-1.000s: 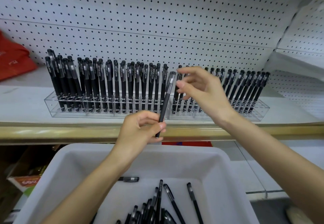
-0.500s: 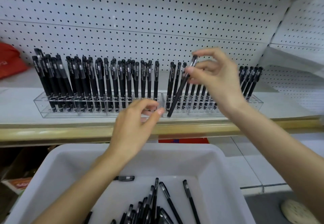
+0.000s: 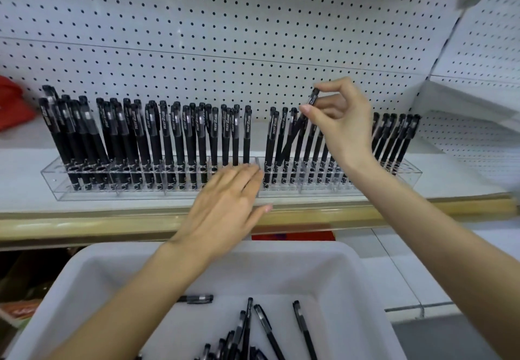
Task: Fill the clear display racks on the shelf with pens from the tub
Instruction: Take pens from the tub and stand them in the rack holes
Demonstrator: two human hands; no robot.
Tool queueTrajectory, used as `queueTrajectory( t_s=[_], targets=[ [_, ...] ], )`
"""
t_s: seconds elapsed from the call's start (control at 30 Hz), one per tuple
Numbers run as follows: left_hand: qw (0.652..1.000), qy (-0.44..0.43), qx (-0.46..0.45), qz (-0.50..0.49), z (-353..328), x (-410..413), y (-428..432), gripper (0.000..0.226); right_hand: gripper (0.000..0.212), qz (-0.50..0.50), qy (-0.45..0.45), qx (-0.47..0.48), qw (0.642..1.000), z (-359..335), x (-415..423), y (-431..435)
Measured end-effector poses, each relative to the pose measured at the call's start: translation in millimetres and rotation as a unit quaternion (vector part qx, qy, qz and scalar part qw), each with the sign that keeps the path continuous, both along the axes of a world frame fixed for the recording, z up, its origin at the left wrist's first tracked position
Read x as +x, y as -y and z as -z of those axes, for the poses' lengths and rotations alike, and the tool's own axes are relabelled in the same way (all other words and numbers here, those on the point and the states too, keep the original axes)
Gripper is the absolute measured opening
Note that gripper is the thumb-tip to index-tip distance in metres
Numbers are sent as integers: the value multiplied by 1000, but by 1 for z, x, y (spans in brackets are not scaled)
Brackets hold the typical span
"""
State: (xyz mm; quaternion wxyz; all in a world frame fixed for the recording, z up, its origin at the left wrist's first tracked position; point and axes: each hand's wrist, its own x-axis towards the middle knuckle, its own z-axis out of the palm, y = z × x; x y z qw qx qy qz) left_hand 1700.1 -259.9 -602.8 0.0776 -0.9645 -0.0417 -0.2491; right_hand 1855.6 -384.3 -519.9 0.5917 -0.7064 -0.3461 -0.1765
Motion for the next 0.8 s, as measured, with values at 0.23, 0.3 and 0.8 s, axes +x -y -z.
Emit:
queueTrajectory(
  t_s=[0.23,0.3,0.8],
  targets=[
    [1000,-11,-7,0,1,0,-1,58,27,-15,76,-136,988,20,2,-3],
    [1000,-12,-11,0,-1,1,0,57,28,-3,112,-155,982,25,4,-3],
    [998,-49,-39,12,-5,-1,0,58,42,34,181,-217,959,21,8,-3]
  ],
)
